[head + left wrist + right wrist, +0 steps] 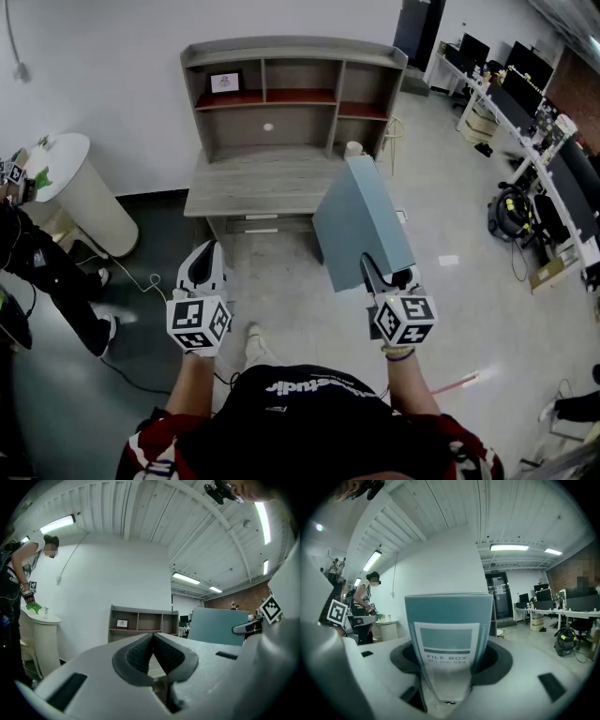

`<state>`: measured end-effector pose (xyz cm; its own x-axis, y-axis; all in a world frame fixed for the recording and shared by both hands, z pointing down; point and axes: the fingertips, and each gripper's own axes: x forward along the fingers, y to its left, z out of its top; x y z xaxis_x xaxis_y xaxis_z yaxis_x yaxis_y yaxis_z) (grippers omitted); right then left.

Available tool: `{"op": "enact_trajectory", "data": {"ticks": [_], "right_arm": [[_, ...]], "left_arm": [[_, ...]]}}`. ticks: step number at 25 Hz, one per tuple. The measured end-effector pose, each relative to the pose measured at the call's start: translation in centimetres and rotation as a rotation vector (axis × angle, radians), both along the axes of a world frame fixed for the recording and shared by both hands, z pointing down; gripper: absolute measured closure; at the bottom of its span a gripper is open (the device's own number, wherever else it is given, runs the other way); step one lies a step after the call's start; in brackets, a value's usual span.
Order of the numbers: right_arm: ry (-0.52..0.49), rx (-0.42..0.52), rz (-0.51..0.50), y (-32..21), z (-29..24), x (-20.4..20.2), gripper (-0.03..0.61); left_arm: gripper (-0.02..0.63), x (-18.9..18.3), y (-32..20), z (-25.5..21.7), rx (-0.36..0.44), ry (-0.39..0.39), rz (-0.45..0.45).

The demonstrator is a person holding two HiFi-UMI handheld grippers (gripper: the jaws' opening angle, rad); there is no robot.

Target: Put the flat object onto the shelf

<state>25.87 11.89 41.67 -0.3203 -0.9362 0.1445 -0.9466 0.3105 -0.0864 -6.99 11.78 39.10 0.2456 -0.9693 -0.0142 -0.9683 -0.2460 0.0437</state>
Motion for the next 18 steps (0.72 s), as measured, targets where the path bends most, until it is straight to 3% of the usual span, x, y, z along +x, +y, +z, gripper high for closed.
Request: {"op": "enact_trajectory", "data": {"ticks": [18], "right_arm": [[0.002, -0.013, -0.008, -0.9, 0.0, -1.3, 0.304]], "left_arm": [[0.607, -1.0, -0.3, -0.1, -0.003, 0.021, -0.005]]}}
